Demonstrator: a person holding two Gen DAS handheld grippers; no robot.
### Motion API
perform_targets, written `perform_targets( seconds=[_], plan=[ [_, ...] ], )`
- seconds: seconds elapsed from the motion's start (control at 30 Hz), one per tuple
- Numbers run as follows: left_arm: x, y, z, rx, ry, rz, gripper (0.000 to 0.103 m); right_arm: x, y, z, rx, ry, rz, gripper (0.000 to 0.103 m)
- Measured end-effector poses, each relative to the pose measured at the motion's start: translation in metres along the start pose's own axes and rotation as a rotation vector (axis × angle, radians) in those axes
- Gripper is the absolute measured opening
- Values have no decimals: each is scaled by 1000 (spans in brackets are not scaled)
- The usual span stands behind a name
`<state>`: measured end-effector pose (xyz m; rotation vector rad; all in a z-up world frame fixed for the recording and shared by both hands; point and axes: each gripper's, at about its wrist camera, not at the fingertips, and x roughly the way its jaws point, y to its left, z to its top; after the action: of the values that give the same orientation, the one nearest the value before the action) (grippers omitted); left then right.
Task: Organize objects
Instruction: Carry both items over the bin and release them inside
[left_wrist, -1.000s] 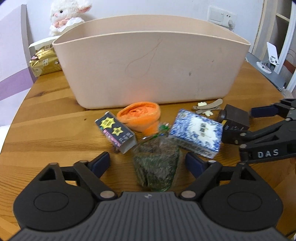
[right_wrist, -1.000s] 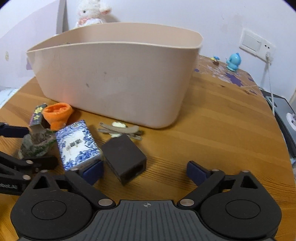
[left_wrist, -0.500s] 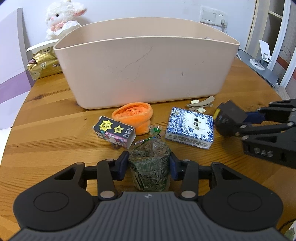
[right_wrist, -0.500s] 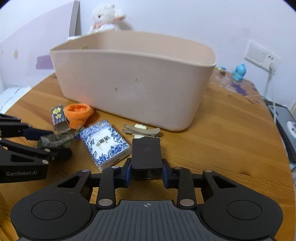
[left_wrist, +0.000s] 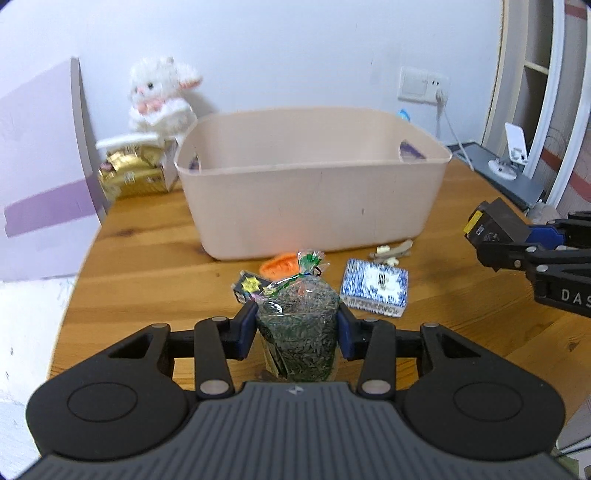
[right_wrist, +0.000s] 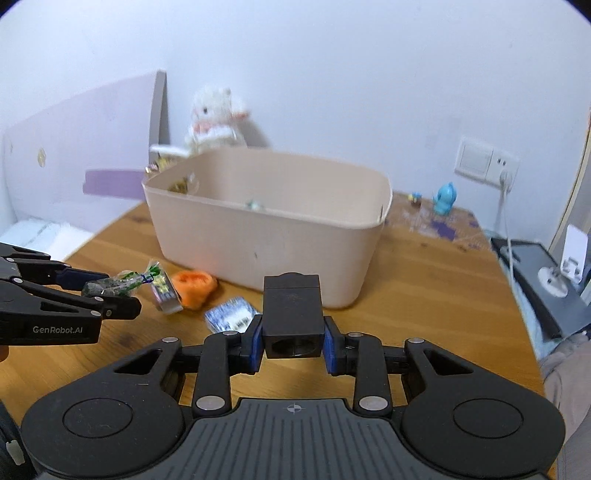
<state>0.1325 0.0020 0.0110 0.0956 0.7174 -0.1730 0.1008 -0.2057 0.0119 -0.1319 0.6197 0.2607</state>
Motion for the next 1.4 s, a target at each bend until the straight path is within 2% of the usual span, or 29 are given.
perform_targets(
  seconds=[0.3,0.47,0.63,0.83,0.97,1.13,1.3,1.33,1.37,1.4],
  plan=[
    [-24,14,35,1,-97,26,46,-19,-7,37,23,-121,-26,29],
    [-16,23,66,0,-149,58,46,-5,-11,64,36,-157,-34,29],
    [8,28,96,5,-165,79,46,24,-20,85,53,-164,-34,29],
    [55,31,120,6,-132,95,46,65,-32,100,78,-139,-30,29],
    [88,29,127,20,-85,101,46,97,-32,105,88,-87,-22,29],
    [121,26,122,22,-21,127,46,135,-31,101,95,-7,-21,29],
    [138,26,116,10,22,116,49,152,-33,87,131,45,-19,29],
    [139,26,116,9,24,112,49,152,-34,85,139,43,-19,30],
    [139,26,117,11,28,105,52,150,-34,85,142,33,-24,37],
    [137,27,117,10,28,97,54,147,-35,84,146,21,-20,39]
  ],
)
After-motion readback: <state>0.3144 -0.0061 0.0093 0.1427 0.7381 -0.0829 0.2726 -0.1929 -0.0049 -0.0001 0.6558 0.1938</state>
